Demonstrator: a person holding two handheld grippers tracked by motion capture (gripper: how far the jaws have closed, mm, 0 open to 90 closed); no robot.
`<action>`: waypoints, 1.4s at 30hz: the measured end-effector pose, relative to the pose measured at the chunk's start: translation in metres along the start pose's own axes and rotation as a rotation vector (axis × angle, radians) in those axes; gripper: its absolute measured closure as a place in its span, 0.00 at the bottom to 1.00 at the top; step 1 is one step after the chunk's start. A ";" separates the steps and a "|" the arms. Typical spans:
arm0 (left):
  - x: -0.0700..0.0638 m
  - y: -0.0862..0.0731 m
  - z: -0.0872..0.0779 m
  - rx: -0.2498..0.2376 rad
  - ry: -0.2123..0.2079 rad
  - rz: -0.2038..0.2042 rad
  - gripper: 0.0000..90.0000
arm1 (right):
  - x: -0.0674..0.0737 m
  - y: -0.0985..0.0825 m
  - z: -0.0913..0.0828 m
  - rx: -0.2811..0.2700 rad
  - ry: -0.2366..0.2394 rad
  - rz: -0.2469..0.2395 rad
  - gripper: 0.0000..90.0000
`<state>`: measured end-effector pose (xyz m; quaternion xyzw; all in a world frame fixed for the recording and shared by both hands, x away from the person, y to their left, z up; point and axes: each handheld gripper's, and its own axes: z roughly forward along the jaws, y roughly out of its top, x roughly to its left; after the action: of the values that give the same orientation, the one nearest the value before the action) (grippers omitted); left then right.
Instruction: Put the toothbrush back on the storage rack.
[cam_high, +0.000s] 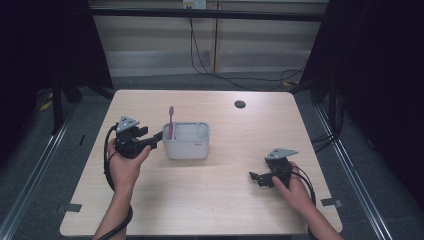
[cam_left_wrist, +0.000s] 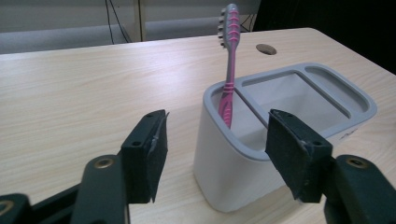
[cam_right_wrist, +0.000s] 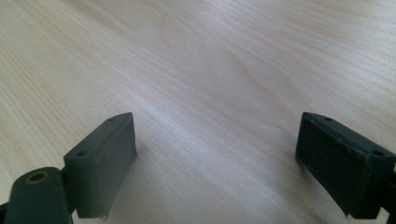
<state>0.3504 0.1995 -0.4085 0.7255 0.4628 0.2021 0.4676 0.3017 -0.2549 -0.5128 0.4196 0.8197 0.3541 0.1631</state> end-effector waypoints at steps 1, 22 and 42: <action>0.001 0.000 -0.001 0.000 0.001 -0.005 0.41 | 0.000 0.000 0.000 0.000 0.000 0.000 0.13; 0.013 -0.016 -0.008 0.045 -0.011 -0.014 0.32 | 0.000 0.000 0.000 0.000 0.000 0.000 0.13; 0.022 -0.030 -0.012 0.079 -0.029 -0.014 0.25 | 0.000 0.000 0.000 0.000 0.000 0.000 0.13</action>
<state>0.3383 0.2287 -0.4317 0.7429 0.4689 0.1698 0.4465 0.3017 -0.2548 -0.5128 0.4197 0.8197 0.3540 0.1631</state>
